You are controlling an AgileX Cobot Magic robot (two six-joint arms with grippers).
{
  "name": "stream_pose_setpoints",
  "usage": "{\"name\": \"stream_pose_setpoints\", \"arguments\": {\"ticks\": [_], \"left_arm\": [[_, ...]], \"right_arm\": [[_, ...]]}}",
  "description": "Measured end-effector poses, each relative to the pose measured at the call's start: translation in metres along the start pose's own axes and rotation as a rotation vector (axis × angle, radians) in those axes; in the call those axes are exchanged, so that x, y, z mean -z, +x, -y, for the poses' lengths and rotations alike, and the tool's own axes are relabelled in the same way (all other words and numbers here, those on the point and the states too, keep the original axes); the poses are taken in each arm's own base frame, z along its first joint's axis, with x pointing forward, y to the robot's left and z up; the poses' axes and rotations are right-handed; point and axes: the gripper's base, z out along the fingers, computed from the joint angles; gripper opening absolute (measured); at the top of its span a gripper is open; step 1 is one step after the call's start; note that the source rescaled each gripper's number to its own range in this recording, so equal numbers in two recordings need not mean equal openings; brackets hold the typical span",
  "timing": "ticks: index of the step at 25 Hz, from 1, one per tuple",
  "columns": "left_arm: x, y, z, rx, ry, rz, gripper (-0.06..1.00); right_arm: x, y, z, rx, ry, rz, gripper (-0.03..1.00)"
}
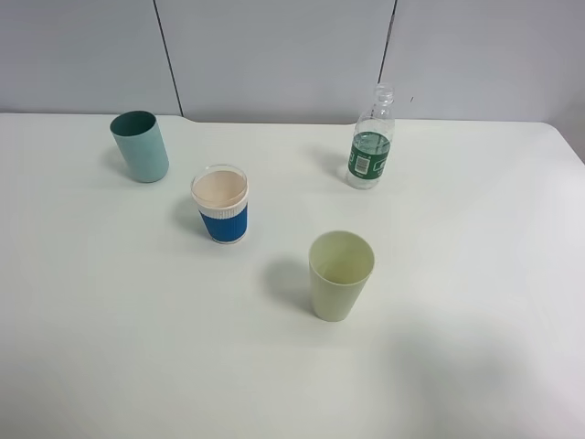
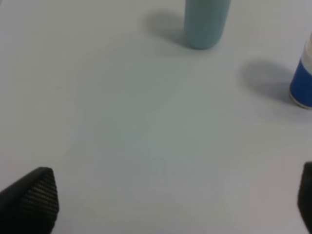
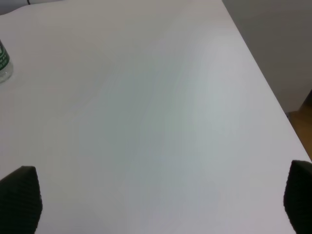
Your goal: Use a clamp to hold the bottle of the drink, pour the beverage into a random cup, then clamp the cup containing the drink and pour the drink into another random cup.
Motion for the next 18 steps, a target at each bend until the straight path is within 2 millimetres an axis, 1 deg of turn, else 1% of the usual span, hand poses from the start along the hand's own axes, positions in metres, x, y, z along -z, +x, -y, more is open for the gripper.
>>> {"name": "stream_pose_setpoints", "arguments": {"ticks": [18], "left_arm": [[0.0000,0.0000,0.0000,0.000,0.000,0.000,1.00]], "right_arm": [[0.0000,0.0000,0.0000,0.000,0.000,0.000,1.00]]}}
